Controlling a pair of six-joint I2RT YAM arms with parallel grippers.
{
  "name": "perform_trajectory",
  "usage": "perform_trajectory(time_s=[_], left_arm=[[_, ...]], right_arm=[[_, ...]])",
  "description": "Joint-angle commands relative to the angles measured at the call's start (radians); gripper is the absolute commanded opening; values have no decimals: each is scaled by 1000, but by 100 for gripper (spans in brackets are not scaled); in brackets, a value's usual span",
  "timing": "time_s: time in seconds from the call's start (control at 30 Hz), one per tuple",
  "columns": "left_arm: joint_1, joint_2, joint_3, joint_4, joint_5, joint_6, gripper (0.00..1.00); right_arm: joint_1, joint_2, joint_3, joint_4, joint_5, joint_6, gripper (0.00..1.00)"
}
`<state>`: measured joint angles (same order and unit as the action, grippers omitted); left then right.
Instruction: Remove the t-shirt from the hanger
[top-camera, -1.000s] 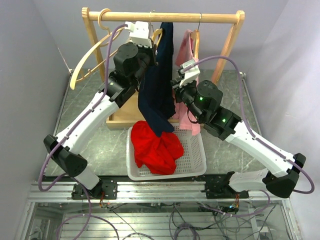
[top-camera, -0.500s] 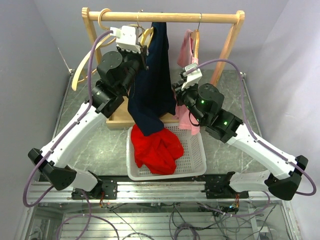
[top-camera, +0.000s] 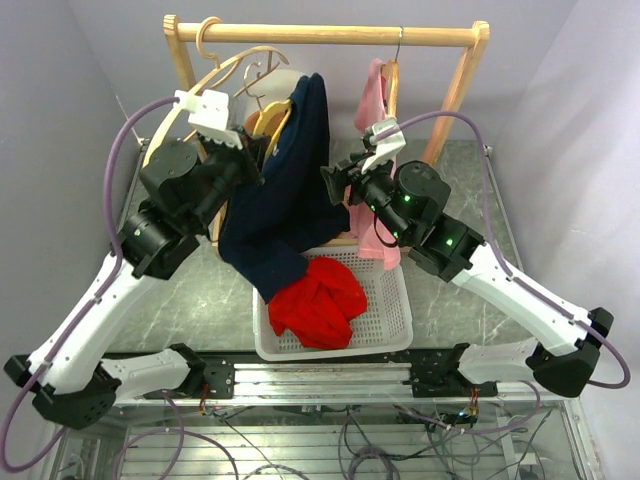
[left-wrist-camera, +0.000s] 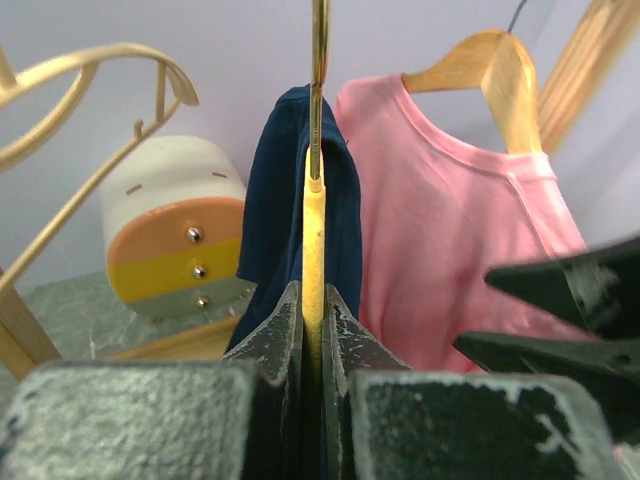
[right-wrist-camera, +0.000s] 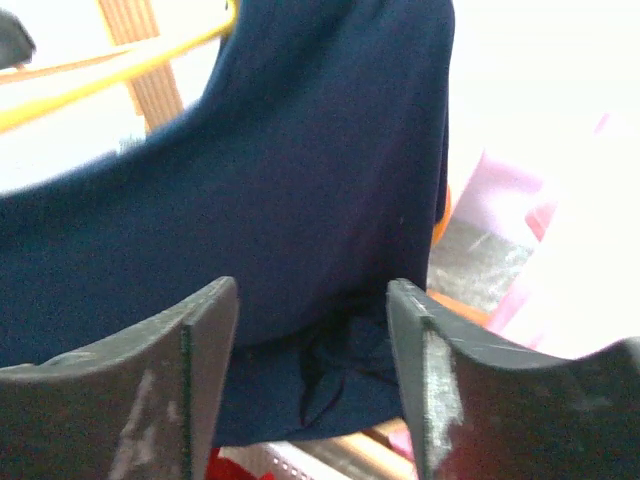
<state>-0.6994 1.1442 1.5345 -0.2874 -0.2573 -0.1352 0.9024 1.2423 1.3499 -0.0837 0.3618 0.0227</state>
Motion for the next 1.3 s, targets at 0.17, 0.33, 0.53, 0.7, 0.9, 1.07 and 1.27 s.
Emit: perform_trajectory(time_s=[0.17,0.33,0.53,0.7,0.9,1.07,1.27], left_arm=[[-4,-164,-187,2,97,-136,7],[-5,-174,-204,1,115,-145,7],[-5,-166,-229,24,120,-147,7],[-4,-162,-241,35,126,-149,7],[-5,-169,-249,44,123,-150,7],[-5,-175,-250,45,146,-153,7],[-5,-196,-259,41,163,-157,7]], right_arm=[[-4,101,126,91,-107,69,77],[-2,161,173,86,-141,86,77],[-3,178,138,95,-122,87,77],[-4,177,106,100,-96,87,72],[-4,174,60,109,-69,87,64],[-5,188,52,116,-54,85,61],[-4,232,89,133,-11,62,45]])
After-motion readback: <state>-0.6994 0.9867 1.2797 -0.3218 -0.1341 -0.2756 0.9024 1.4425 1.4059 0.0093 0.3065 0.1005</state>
